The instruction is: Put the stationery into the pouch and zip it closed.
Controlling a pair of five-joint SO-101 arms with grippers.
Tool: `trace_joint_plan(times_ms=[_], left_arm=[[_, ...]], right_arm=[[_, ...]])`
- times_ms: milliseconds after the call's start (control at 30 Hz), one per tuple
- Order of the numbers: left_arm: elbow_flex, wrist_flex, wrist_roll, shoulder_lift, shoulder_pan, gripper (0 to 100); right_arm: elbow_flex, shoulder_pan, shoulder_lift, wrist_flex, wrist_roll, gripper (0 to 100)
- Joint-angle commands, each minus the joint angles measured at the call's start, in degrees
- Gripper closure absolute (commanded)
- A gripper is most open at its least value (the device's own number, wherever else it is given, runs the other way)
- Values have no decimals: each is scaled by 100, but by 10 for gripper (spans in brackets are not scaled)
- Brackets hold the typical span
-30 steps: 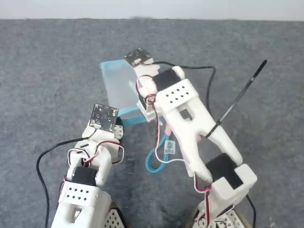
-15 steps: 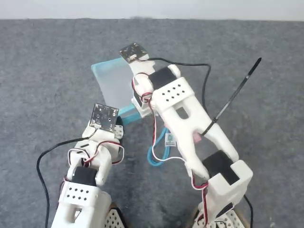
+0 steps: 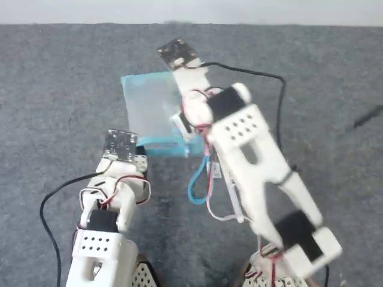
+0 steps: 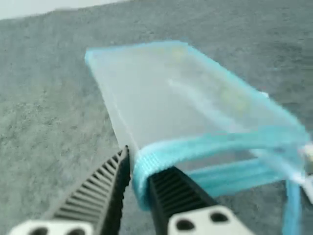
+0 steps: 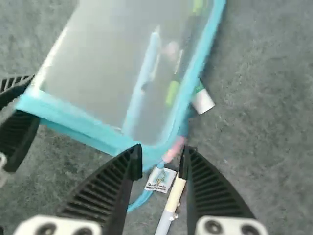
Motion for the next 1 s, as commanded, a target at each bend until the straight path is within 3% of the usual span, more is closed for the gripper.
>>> trace_joint_plan(times_ms=[0,100,267,433,533,633,700,867,967], left_arm=[[-242,-97,273,-105,-237,987],[-242,-79,273,-105,-255,987],[-303,-105,325,-105,-563,987],[-409,18,844,-97,-853,987],[-497,334,721,-79,-563,987],[-479,624,-211,-97,440,987],[-488,703,-475,-105,589,987],[-760,404,774,-62,-1134,987],[-673,422,413,-53,-1020,987]], right_arm=[[589,110,-1112,-338,167,857],[1292,163,-1640,-418,360,857],[2593,840,-1930,-453,343,857],[3763,1402,-1930,-769,343,857],[4237,1481,-1930,-1033,369,857],[4545,1446,-1930,-1253,387,857],[4686,1455,-1921,-1314,387,857],[4897,1473,-1719,-1525,396,857],[4870,1446,-1288,-1604,396,857]])
